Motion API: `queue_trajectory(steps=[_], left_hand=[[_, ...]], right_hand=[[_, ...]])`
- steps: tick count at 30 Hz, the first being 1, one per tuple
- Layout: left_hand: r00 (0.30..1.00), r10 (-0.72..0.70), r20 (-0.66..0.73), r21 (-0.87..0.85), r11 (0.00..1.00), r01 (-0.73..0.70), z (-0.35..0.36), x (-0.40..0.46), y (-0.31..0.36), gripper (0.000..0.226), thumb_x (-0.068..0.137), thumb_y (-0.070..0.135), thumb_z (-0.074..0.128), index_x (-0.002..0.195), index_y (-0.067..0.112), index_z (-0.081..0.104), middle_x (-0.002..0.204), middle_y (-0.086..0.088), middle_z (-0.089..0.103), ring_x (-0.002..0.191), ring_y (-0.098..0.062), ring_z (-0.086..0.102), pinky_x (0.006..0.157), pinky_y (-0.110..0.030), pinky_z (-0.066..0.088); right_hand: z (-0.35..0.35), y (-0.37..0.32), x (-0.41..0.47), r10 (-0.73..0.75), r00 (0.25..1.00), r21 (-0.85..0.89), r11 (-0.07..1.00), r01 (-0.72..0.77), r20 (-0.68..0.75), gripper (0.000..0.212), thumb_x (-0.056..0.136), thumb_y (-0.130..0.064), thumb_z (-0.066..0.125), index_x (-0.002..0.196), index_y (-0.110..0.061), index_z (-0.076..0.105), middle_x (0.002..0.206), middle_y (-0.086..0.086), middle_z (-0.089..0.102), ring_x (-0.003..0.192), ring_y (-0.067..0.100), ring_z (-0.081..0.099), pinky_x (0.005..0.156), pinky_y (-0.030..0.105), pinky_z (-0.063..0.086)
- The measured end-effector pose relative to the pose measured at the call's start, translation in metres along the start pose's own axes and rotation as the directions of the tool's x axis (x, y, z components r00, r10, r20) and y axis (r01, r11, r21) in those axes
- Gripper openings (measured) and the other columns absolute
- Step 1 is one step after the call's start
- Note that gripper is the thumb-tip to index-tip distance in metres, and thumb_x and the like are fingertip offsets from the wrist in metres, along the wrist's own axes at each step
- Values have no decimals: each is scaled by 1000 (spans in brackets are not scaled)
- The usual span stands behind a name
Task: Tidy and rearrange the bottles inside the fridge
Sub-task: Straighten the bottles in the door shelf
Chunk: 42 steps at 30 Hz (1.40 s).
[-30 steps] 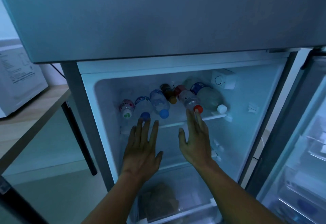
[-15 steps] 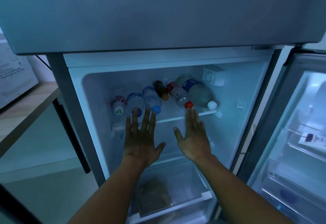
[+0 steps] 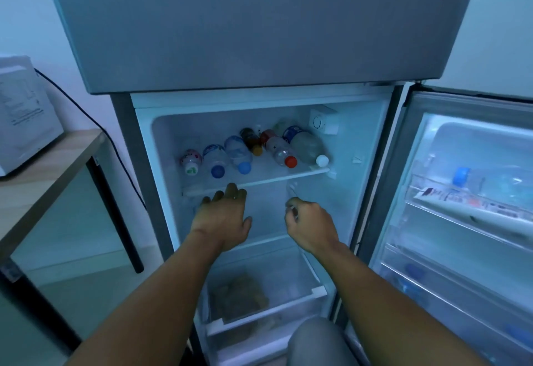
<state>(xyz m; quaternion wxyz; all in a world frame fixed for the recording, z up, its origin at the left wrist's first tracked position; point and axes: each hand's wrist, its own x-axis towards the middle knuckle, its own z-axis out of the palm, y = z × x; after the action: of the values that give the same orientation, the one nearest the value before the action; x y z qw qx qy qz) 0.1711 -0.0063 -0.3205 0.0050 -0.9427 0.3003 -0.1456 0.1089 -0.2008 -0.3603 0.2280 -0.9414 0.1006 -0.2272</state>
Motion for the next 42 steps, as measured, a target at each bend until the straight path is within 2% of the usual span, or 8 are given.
queue_trajectory(steps=[8,15,21,31,33,36,39,42], left_hand=[[996,75,48,-42,996,-73,-16,-15,8,43,90,41,49,124,15,48,123,-7,54,107,-30,55,89,-44,47],[987,149,62,-125,982,-141,-9,-23,37,40,89,39,49,123,18,48,123,-4,52,112,-28,52,93,-44,45],[960,279,35,-214,940,-265,-9,-28,96,40,89,40,51,124,20,49,123,-3,52,114,-27,51,93,-41,43],[872,482,82,-253,857,-449,7,-56,195,38,90,36,49,123,17,49,122,-5,51,113,-28,50,92,-44,44],[858,505,93,-267,843,-467,11,-61,211,41,91,34,50,127,16,46,125,-6,49,114,-29,50,91,-43,44],[854,515,68,-377,806,-456,22,-65,233,56,87,31,54,139,18,38,135,-4,44,116,-30,50,91,-44,47],[874,483,51,-511,764,-393,37,-72,252,68,85,31,59,144,20,28,141,-4,36,118,-33,49,90,-44,49],[899,436,42,-596,733,-328,52,-77,263,82,85,27,62,151,23,14,151,-5,23,128,-32,41,95,-42,48]], right_hand=[[-9,-11,-31,14,999,2,1000,-14,-33,19,94,-27,51,96,-19,68,86,3,71,80,26,64,62,30,42],[-35,-2,-66,89,995,-41,995,-91,-53,21,94,-31,48,97,-20,65,91,5,72,86,31,65,67,34,47],[-66,29,-110,183,978,-87,978,-192,-100,23,93,-31,46,99,-19,65,94,5,73,89,33,65,72,39,52],[-101,93,-193,332,935,-214,911,-353,-126,22,94,-29,46,84,-16,60,82,8,68,80,34,63,66,38,47],[-103,105,-209,340,930,-239,900,-364,-137,21,91,-29,45,88,-17,63,89,5,70,88,31,64,73,37,49],[-104,127,-235,309,924,-364,853,-374,-226,30,84,-27,53,108,-15,67,112,8,68,112,32,58,97,42,45],[-104,140,-262,339,897,-460,772,-438,-284,58,80,-26,61,136,-13,53,143,16,49,134,37,43,111,49,37],[-101,148,-278,368,876,-465,745,-479,-313,77,76,-25,66,147,-12,39,153,16,38,140,40,37,114,53,35]])
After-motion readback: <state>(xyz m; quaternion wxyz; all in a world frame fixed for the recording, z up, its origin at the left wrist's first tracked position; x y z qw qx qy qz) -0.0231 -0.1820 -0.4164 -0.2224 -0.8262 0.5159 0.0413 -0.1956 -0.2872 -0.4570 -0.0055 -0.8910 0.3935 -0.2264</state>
